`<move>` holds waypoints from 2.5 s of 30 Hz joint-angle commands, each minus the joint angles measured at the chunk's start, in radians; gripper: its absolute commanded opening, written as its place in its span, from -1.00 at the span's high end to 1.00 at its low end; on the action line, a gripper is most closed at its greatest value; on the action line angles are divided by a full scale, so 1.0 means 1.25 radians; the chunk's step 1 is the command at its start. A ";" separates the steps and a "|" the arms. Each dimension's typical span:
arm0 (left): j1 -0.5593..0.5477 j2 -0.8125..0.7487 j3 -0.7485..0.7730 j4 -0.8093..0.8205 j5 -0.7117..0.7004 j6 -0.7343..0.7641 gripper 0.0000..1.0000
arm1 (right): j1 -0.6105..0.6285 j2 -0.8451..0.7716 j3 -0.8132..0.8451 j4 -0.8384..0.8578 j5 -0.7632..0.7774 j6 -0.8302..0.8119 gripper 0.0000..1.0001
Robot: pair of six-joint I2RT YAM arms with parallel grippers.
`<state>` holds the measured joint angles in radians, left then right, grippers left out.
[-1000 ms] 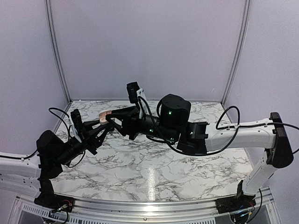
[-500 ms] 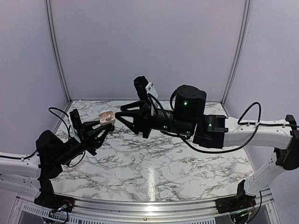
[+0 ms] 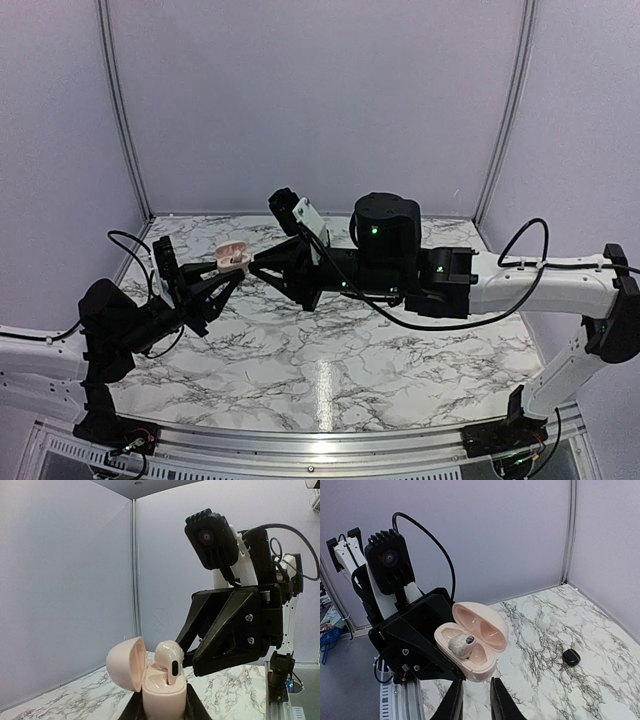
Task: Insert the wireless bluetooth earbuds into the charging case
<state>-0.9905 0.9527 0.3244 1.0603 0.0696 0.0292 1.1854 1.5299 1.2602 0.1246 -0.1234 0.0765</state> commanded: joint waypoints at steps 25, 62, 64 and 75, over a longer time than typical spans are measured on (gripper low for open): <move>0.001 0.018 0.036 -0.027 0.025 0.000 1.00 | 0.010 0.033 0.078 -0.041 0.043 -0.016 0.79; 0.010 0.005 0.026 -0.070 -0.040 -0.081 1.00 | -0.059 -0.133 -0.038 -0.020 0.090 -0.102 0.54; 0.011 -0.007 0.024 -0.088 -0.050 -0.090 1.00 | -0.082 -0.163 -0.063 -0.018 0.117 -0.098 0.31; 0.023 -0.021 0.021 -0.131 -0.079 -0.131 1.00 | -0.126 -0.222 -0.109 -0.177 0.290 -0.086 -0.81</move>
<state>-0.9691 0.9417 0.3412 0.9321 -0.0128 -0.1135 1.0534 1.2472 1.1015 0.0528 0.1696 -0.0574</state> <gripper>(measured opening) 0.226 0.883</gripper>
